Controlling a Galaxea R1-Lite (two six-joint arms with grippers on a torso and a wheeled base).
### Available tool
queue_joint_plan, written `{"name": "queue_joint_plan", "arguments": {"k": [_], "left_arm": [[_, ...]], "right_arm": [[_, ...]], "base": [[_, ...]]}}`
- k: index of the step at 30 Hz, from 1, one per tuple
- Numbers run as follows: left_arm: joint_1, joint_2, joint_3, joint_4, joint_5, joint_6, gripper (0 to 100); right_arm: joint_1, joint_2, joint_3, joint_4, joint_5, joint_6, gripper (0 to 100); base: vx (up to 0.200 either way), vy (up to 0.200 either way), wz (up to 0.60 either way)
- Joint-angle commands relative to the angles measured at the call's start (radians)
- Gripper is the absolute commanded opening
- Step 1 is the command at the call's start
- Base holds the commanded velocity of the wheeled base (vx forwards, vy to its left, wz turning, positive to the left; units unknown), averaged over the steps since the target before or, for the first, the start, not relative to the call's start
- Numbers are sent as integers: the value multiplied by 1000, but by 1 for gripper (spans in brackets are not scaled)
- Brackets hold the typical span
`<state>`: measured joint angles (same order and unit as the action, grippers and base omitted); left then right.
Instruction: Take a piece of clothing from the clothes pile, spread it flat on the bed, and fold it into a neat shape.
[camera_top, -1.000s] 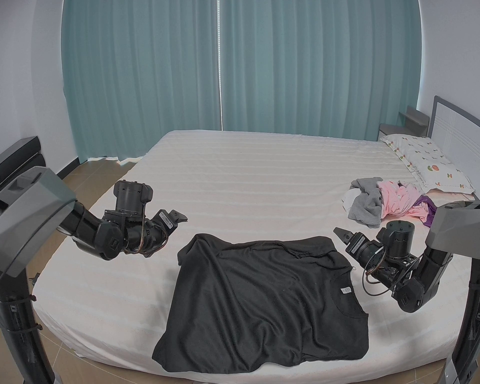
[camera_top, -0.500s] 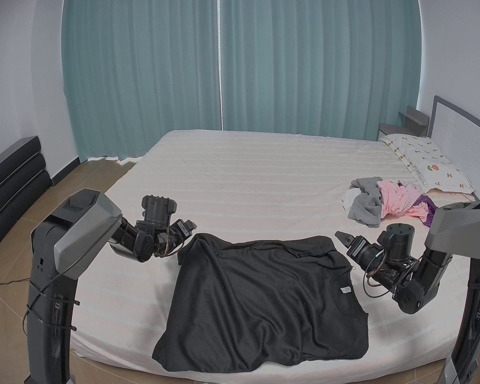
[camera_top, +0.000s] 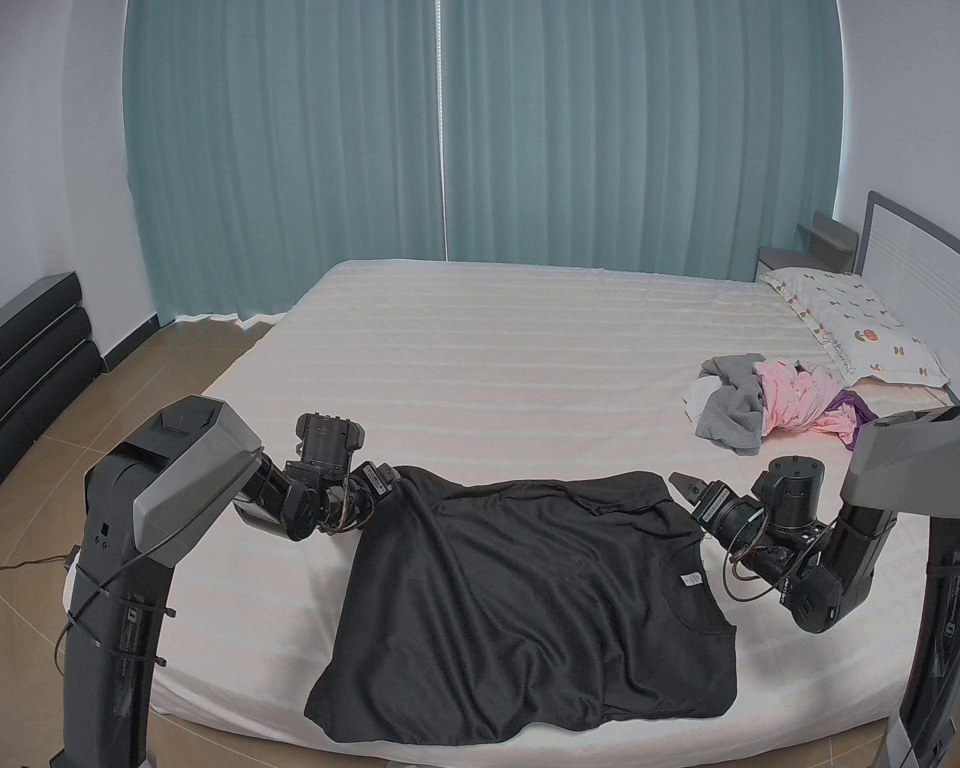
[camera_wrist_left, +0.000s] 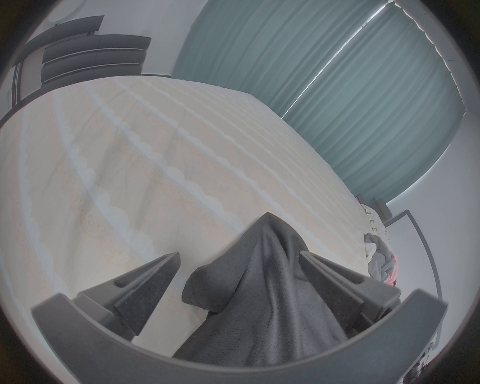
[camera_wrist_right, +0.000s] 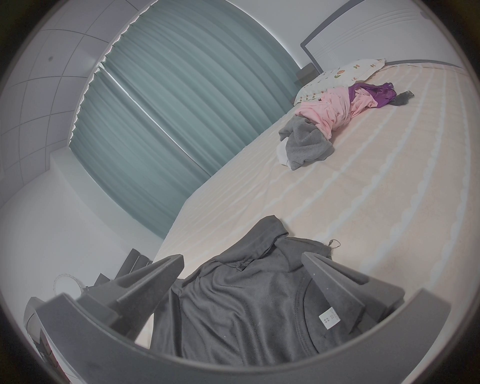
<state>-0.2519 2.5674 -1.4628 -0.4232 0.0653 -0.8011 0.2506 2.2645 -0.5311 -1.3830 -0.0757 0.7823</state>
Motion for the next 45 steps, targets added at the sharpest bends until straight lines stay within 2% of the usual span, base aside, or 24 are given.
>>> {"name": "queue_joint_plan", "arguments": {"k": [1, 7, 8, 26, 45], "left_arm": [[2, 14, -5, -2, 1, -1, 100], [-18, 20, -24, 1, 1, -1, 100], [-20, 19, -24, 1, 1, -1, 0], [-18, -16, -18, 0, 54, -3, 0], [-13, -104, -4, 1, 56, -21, 0]], "right_arm": [[-7, 32, 2, -16, 1, 0, 100], [-7, 30, -10, -7, 1, -6, 100], [-5, 32, -12, -7, 2, -6, 100], [-5, 69, -69, 13, 17, -9, 100], [-22, 136, -343, 277, 16, -9, 100]], "base": [[0, 0, 0], [0, 0, 0], [0, 0, 0], [0, 0, 0], [0, 0, 0]]}}
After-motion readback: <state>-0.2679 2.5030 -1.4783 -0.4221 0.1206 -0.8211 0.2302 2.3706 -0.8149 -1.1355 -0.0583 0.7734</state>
